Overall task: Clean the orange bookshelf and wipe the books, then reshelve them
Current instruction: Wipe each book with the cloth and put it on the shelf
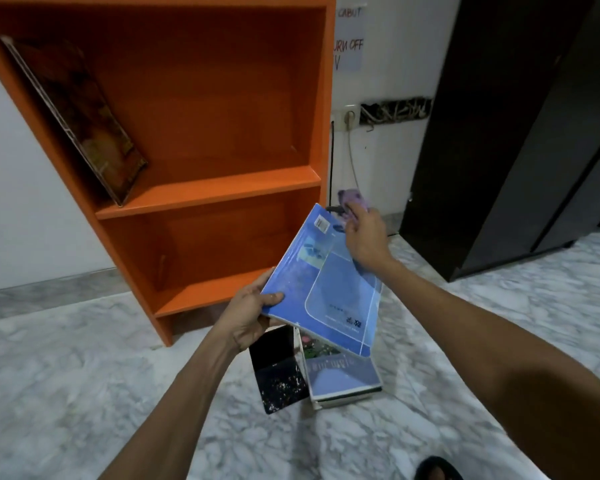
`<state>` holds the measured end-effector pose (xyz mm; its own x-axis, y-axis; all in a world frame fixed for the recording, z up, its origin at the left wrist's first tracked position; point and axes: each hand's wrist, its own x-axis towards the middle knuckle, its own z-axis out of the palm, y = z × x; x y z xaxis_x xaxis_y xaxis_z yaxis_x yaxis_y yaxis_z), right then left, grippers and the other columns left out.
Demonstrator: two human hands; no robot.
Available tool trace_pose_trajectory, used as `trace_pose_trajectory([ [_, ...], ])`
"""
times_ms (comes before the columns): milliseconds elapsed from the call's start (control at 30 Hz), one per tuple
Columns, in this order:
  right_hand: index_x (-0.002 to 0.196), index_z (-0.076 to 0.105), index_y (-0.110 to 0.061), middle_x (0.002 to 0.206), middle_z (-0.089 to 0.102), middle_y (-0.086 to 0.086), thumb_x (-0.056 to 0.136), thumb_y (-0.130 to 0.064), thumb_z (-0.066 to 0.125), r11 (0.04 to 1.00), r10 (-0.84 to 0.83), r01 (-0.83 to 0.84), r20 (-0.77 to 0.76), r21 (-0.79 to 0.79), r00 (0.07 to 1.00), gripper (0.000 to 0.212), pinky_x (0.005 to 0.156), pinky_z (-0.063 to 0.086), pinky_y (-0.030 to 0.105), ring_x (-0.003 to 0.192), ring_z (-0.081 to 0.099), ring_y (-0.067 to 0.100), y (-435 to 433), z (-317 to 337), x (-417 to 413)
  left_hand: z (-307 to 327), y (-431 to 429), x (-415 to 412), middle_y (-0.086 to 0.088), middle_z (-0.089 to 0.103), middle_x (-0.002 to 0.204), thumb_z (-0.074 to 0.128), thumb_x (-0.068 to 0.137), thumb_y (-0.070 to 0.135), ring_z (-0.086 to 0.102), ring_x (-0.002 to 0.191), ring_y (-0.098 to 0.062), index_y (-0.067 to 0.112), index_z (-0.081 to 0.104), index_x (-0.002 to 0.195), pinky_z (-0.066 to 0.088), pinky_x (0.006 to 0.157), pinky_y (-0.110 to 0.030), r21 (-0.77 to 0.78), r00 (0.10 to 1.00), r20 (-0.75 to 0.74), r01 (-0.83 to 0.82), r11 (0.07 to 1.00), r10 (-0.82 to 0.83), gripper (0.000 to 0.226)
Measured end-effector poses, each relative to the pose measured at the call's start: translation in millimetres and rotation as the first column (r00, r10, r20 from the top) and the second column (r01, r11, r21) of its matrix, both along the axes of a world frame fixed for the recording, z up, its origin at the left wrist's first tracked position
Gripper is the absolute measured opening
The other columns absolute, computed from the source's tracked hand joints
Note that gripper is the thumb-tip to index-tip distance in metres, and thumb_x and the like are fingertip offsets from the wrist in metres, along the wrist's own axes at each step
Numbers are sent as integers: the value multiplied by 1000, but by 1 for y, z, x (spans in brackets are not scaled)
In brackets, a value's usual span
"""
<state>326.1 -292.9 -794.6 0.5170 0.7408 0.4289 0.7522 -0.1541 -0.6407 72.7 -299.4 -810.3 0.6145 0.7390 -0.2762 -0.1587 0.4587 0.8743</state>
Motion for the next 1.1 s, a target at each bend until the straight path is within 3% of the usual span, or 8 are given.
trace_pose_trajectory([
  [100, 140, 52, -20, 99, 43, 0, 97, -8, 48, 933, 333, -343, 105, 109, 937, 45, 75, 32, 22, 88, 42, 13, -31, 6, -69, 8, 10, 6, -4, 69, 105, 42, 96, -9, 70, 87, -29, 25, 54, 121, 59, 75, -50, 9, 999, 7, -53, 999, 53, 44],
  [233, 135, 56, -20, 119, 56, 8, 95, -23, 49, 810, 548, -586, 335, 15, 767, 40, 86, 43, 34, 106, 51, 26, -72, -23, -111, 14, 18, 4, -21, 65, 102, 46, 96, -2, 70, 71, -25, 9, 61, 105, 60, 57, -46, 57, 992, -33, -118, 991, 120, 21],
  [333, 136, 55, -20, 124, 57, 9, 99, -24, 49, 828, 521, -560, 336, 22, 785, 38, 89, 44, 38, 110, 53, 29, -65, -27, -93, 14, 19, -6, -14, 68, 113, 42, 97, -7, 69, 91, -31, 22, 59, 117, 58, 69, -55, 37, 997, 22, -80, 996, 80, 39],
  [467, 134, 55, -21, 118, 59, 16, 95, -13, 54, 900, 404, -435, 333, 21, 852, 40, 83, 46, 39, 104, 55, 36, -38, -35, -44, 14, 12, -17, -5, 66, 118, 43, 96, -8, 71, 90, -26, 23, 50, 134, 60, 72, -47, 55, 998, 54, 12, 998, -15, 49],
  [633, 133, 55, -17, 119, 53, 23, 92, -4, 50, 988, -65, 78, 102, -134, 993, 43, 85, 45, 40, 108, 54, 41, -11, -23, 3, 7, 6, -20, -11, 59, 132, 44, 97, -7, 67, 97, -34, 19, 39, 145, 60, 70, -48, -15, 1000, 16, -15, 1000, 15, 55],
  [733, 132, 56, -26, 112, 57, 10, 92, -9, 49, 990, 138, -140, 70, 25, 988, 44, 79, 48, 33, 99, 52, 21, -26, -8, -37, 7, 9, -16, -10, 63, 124, 44, 97, -6, 66, 98, -33, 18, 44, 142, 61, 68, -46, -27, 998, 31, -50, 998, 50, 51],
  [867, 128, 57, -26, 114, 59, 5, 93, -22, 56, 829, 534, -558, 356, -43, 766, 35, 81, 42, 32, 100, 52, 21, -62, -19, -83, 15, 14, -14, -7, 67, 115, 43, 96, -7, 70, 91, -29, 21, 53, 133, 61, 61, -44, 19, 996, 59, -68, 998, 67, 47],
  [1100, 136, 51, -19, 111, 58, 17, 93, -17, 55, 953, 300, -275, 265, -126, 916, 43, 75, 45, 36, 97, 56, 33, -22, -30, -1, 8, 16, -36, -7, 67, 119, 44, 96, -7, 70, 96, -34, 23, 48, 134, 60, 71, -47, -7, 998, 51, 34, 999, -34, 48],
])
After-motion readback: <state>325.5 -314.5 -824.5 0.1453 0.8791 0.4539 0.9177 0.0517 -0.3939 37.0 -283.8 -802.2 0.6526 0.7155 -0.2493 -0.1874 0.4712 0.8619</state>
